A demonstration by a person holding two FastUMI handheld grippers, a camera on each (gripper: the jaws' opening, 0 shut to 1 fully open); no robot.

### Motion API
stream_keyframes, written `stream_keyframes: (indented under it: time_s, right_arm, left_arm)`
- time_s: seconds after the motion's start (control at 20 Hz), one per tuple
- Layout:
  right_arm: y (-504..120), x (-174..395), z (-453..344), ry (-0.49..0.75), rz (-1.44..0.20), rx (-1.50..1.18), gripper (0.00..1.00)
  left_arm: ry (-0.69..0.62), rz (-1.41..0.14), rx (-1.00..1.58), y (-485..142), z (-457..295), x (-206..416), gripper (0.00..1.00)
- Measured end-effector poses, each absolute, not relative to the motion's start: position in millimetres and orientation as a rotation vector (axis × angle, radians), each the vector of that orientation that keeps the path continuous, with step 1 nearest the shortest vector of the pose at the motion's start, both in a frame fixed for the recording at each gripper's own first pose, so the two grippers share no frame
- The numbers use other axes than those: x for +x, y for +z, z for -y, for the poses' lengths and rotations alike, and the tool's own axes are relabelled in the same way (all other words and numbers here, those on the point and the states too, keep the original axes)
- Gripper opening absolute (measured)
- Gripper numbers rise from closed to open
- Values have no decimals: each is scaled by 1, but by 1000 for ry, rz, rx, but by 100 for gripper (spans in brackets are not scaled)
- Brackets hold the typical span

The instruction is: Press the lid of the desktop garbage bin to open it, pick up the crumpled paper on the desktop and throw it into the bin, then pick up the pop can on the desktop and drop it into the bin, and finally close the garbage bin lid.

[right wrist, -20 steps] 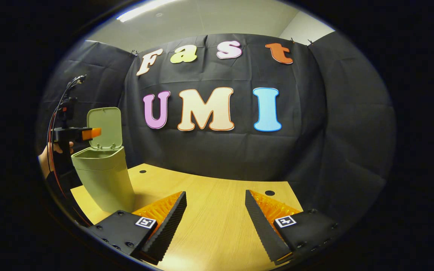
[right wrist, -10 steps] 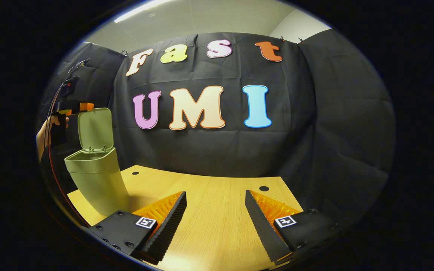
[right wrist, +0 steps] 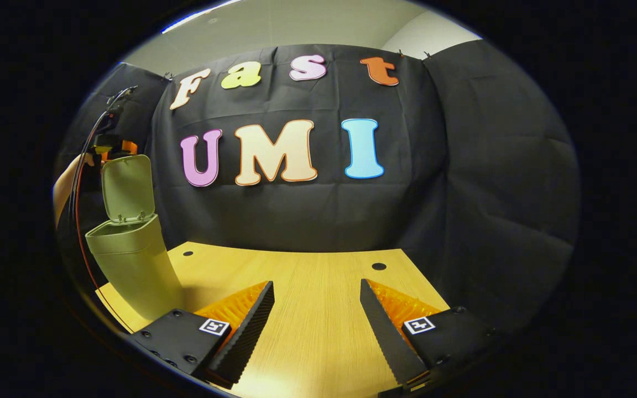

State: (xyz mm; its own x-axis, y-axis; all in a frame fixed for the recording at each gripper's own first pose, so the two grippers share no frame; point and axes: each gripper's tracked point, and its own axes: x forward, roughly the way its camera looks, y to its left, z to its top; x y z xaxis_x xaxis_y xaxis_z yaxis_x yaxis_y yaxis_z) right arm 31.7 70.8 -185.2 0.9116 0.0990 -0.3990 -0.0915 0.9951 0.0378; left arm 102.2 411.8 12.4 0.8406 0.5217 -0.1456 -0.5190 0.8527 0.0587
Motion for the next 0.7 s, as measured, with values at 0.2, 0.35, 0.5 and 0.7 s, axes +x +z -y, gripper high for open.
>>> stream_keyframes:
  time_s: [0.2,0.35,0.5,0.7]
  right_arm:
    - [-186,35,-67,106,-422,15,98]
    - [-183,40,-64,135,-419,1,98]
    - [-178,47,-61,175,-412,-6,98]
    - [-175,53,-58,231,-405,-13,98]
  left_arm:
    - [549,-159,22,15,-408,100,96]
    - [552,-157,10,15,-394,89,96]
    - [563,-167,3,14,-381,75,96]
    - [573,-189,-24,6,-360,55,96]
